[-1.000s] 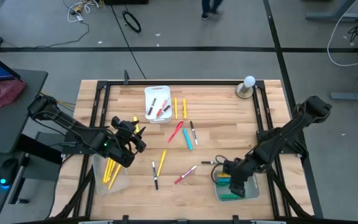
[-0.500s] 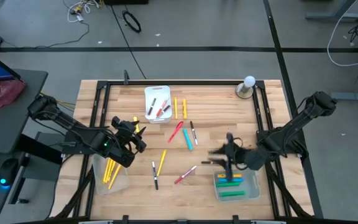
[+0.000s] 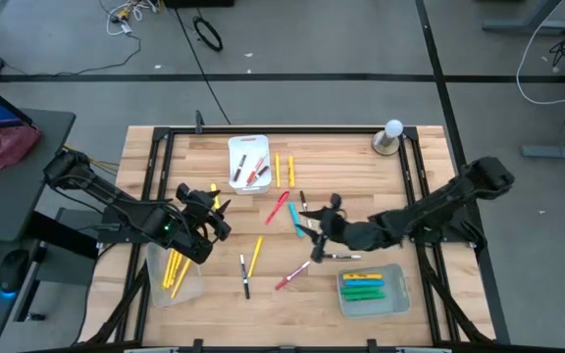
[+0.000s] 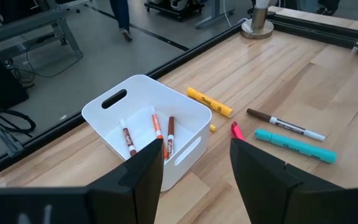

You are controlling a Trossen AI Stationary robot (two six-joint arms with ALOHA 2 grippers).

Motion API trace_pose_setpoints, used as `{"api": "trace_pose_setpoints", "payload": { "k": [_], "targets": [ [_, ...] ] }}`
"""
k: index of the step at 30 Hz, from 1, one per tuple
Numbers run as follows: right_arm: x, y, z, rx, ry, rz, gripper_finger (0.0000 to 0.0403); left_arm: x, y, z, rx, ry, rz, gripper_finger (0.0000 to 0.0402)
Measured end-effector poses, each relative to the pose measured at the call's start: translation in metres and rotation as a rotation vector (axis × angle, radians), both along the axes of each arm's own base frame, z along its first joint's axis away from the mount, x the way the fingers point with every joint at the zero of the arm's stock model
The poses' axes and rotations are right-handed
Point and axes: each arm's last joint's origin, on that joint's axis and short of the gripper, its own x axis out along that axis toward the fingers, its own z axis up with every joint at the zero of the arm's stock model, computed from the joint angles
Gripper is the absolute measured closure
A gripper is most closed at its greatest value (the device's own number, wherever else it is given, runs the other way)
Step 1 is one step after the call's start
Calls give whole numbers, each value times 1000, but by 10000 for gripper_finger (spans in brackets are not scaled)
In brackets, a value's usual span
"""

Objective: Pick & Place Markers
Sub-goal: Put the brown marker pen into the white bin

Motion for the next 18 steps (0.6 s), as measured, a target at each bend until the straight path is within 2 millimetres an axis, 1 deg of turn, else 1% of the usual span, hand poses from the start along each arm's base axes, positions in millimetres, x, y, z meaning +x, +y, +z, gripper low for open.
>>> {"api": "trace_pose_setpoints", "payload": {
  "k": [5,8,11,13,18],
  "targets": [
    [14,-9,-26,66,65,-4,169,0,0,0,0,0,0,209],
    [18,-13,-38,111,78,-39,143,0,0,0,1,-1,1,209],
    [22,-22,-48,176,93,-98,133,0,0,0,1,-3,1,209],
    [22,-31,-57,196,140,-152,133,0,0,0,0,-5,1,209],
    [13,-59,-75,288,280,-340,147,0,0,0,1,-5,2,209]
  ]
}}
